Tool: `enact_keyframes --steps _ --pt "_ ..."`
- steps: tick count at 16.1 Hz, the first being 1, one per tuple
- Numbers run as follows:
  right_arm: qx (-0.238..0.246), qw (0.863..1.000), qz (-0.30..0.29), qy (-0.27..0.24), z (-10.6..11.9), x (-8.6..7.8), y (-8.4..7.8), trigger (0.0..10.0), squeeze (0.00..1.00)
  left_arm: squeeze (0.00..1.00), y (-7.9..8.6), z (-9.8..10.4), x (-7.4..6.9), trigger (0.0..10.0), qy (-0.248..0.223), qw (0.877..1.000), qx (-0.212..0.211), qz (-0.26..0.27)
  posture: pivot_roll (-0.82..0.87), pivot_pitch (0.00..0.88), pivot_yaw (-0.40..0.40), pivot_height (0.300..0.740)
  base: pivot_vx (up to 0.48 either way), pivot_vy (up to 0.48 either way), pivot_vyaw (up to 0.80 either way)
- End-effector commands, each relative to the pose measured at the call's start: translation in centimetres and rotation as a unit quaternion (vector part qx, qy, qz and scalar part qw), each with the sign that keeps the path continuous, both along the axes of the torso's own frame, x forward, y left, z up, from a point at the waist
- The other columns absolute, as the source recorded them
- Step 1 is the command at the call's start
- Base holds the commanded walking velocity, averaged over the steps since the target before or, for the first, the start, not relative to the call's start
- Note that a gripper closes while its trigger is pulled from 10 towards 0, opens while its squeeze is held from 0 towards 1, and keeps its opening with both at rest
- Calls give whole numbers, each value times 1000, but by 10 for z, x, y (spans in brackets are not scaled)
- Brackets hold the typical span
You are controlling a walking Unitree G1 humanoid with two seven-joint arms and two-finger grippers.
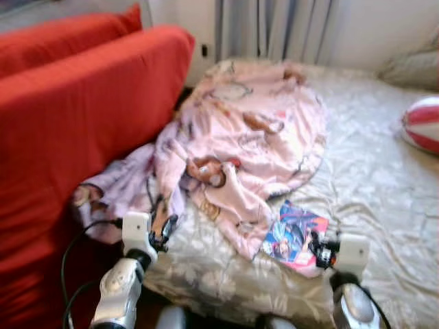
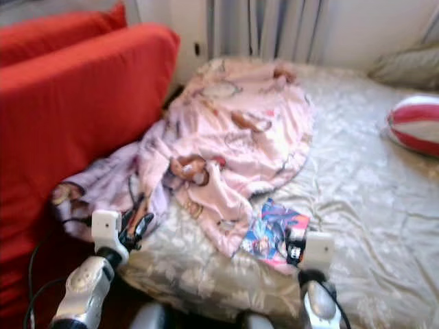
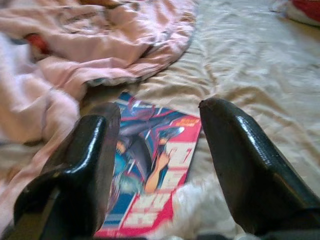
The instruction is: Clean up the room
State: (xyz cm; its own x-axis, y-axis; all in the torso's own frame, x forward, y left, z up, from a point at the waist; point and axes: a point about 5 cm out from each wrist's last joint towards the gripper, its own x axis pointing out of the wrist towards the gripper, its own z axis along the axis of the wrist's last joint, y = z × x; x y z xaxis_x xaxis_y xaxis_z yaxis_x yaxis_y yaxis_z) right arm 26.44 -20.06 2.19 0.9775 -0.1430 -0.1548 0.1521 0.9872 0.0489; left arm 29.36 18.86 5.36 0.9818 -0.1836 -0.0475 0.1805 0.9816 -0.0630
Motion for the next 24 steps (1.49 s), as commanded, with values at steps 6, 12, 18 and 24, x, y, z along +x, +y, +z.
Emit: enact_keyframes --steps 6,12,18,24 --pt "88 986 -110 89 -27 -7 -20 10000 1000 0 1 -1 -3 10000 3 1000 -2 -1 2 61 8 601 0 0 0" --pt "115 989 -55 80 -8 31 -10 10000 1000 0 1 3 -2 10000 -1 1000 -2 -2 22 87 16 601 0 0 0" --pt "100 985 -46 131 1 50 -9 10000 1000 0 -5 11 0 10000 -10 1000 -7 -11 62 129 30 601 0 0 0" --pt "112 986 -20 121 20 72 8 10000 0 0 -17 44 5 10000 -56 998 -21 -30 118 213 42 601 0 0 0"
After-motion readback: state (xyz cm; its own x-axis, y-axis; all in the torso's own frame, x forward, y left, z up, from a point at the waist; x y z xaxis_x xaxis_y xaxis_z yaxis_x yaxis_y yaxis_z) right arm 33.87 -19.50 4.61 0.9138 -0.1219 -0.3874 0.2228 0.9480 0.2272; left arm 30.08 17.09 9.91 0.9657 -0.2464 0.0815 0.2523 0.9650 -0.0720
